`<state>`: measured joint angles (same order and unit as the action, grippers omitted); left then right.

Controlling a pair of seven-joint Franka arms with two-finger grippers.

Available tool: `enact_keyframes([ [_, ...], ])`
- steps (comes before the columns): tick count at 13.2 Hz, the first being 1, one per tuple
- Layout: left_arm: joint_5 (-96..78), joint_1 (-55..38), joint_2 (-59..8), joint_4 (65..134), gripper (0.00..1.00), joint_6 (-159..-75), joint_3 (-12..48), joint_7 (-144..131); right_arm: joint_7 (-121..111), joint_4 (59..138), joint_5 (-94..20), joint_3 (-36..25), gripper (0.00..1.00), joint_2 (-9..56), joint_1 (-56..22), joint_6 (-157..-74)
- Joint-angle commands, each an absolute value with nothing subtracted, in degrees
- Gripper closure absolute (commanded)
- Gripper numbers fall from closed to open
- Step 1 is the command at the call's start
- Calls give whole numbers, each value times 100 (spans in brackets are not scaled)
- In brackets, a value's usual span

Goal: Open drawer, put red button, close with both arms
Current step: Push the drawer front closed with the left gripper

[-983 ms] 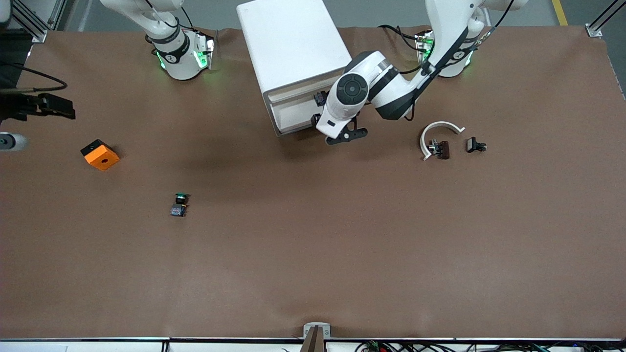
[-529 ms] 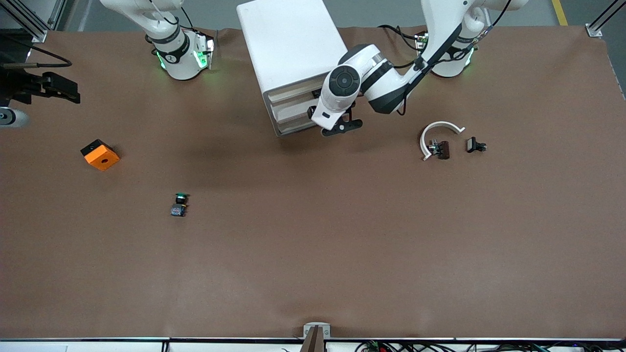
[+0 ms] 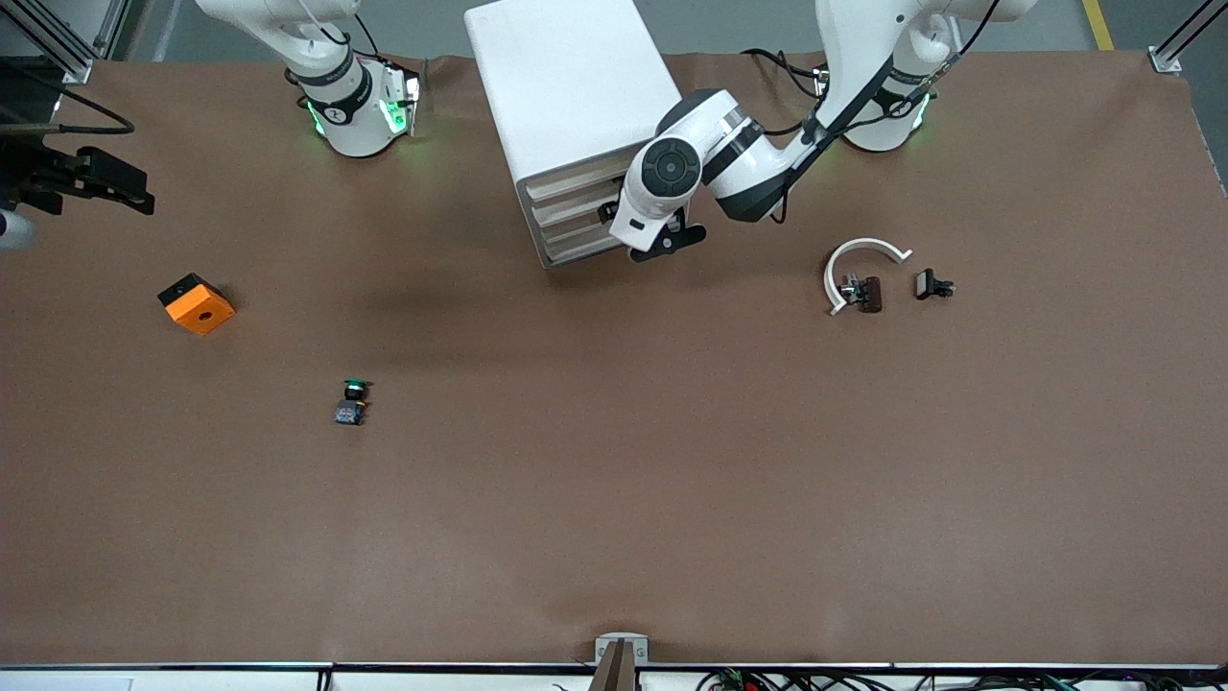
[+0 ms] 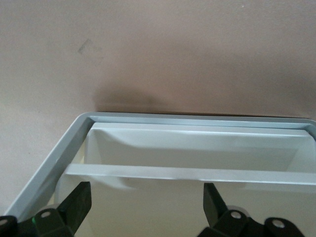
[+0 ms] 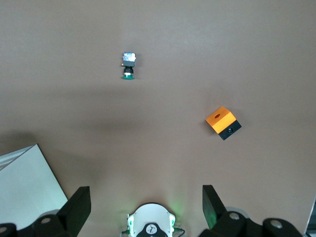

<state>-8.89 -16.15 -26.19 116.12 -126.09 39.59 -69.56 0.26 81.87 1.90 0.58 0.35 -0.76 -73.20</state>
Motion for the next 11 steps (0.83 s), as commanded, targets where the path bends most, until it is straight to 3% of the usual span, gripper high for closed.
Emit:
enact_keyframes([
  [1, -1011, -1696, -2628, 11602, 0, -12612, 4017, -7172, 114, 8842, 9, -79, 0, -501, -132, -7681],
  [4, -906, -1617, -2628, 11260, 0, -12612, 3947, -7478, 315, 8833, -79, -105, 0, -510, -132, -7699],
  [7, -888, -1617, -2672, 10522, 0, -12586, 3429, -7497, 413, 8850, -88, -132, 0, -536, -141, -7699],
  [11, -485, -1416, -2462, 10187, 0, -12542, 2875, -7506, 203, 8859, -79, -132, 0, -545, -44, -7787],
])
